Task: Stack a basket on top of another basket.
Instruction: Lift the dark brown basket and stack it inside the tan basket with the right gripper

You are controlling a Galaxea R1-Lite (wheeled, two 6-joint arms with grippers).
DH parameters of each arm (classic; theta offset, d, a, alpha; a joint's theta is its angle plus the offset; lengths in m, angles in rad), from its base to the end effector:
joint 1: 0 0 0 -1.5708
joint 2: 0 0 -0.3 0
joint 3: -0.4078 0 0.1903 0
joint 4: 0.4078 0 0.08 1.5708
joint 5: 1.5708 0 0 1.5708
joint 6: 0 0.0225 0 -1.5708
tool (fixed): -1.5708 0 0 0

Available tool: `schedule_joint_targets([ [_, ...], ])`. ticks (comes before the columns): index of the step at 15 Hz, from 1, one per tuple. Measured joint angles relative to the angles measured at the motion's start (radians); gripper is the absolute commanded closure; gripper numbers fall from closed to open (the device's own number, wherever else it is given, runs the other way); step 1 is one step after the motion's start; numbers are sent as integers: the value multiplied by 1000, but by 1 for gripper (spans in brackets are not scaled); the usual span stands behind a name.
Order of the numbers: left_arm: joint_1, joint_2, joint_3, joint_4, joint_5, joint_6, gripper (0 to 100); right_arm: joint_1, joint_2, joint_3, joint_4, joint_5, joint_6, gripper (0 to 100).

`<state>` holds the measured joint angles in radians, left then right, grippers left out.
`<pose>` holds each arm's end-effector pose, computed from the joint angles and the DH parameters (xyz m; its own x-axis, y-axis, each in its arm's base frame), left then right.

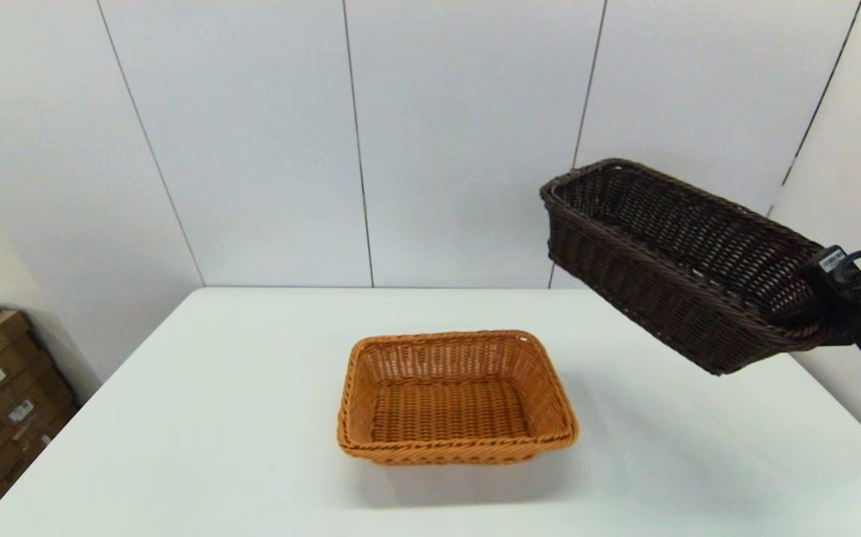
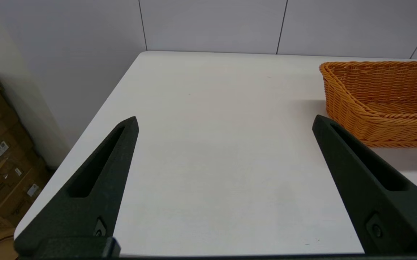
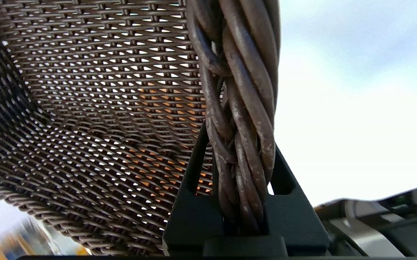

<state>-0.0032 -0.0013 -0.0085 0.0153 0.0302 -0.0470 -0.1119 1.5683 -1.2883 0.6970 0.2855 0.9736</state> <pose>-0.0236 0.0008 0.0762 0.9996 0.0270 -0.0055 -0.0272 0.9985 -0.0468 0.2440 -0.0210 0.2401 0.5650 0.2199 -0.7953 0.6533 0.4696 0.5939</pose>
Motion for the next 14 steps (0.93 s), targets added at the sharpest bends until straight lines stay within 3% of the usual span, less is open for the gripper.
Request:
schedule_joint_targets([
  [4,0,0,0,0,0,0,0,106,-21,-36,54,-1,-100,100],
  [9,0,0,0,0,0,0,0,298,-26,-42,99,-11,-244,100],
  [14,0,0,0,0,0,0,0,447,-2,-41,186,-14,-483,100],
])
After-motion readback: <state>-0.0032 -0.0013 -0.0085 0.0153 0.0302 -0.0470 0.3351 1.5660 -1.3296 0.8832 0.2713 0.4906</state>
